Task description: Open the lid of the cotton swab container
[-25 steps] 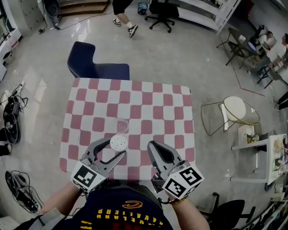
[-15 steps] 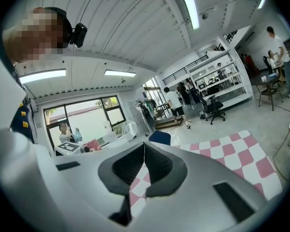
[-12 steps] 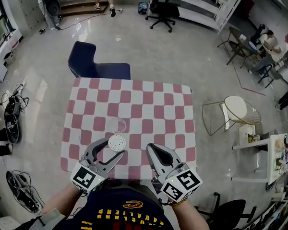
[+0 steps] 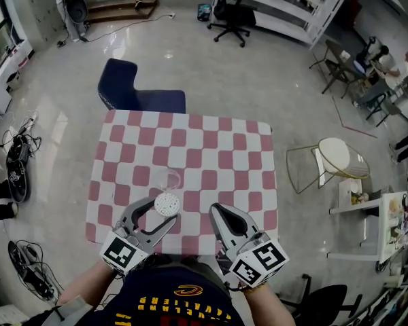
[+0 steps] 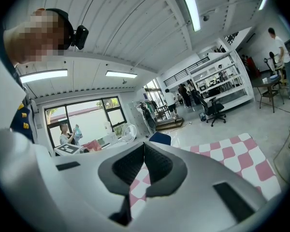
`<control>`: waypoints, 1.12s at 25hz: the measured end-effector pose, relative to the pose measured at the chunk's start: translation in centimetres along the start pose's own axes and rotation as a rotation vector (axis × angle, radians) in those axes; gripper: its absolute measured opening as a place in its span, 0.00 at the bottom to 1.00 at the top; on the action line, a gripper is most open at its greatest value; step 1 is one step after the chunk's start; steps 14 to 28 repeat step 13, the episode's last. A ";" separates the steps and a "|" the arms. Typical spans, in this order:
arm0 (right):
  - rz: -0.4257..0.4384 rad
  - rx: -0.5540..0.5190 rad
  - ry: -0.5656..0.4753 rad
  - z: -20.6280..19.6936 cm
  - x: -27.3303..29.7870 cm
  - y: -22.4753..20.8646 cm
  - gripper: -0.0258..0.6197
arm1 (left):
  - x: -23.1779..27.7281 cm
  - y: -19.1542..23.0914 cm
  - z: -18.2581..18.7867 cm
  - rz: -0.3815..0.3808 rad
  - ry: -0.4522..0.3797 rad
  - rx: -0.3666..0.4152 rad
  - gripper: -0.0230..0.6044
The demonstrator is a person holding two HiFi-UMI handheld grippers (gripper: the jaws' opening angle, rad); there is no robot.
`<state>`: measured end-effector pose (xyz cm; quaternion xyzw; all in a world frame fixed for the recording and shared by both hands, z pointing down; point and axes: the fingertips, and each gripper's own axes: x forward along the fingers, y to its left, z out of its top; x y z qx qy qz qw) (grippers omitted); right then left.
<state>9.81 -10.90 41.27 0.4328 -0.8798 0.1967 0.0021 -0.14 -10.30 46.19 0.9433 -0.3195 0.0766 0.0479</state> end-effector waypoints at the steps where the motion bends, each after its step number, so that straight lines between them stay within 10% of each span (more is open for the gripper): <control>1: -0.002 0.000 -0.001 0.0 -0.1 -0.1 0.06 | 0.0 -0.1 0.0 -0.001 0.000 -0.001 0.41; 28: -0.006 -0.064 -0.057 2.4 0.2 -1.3 0.06 | 1.8 3.0 1.7 0.036 -0.037 0.033 0.41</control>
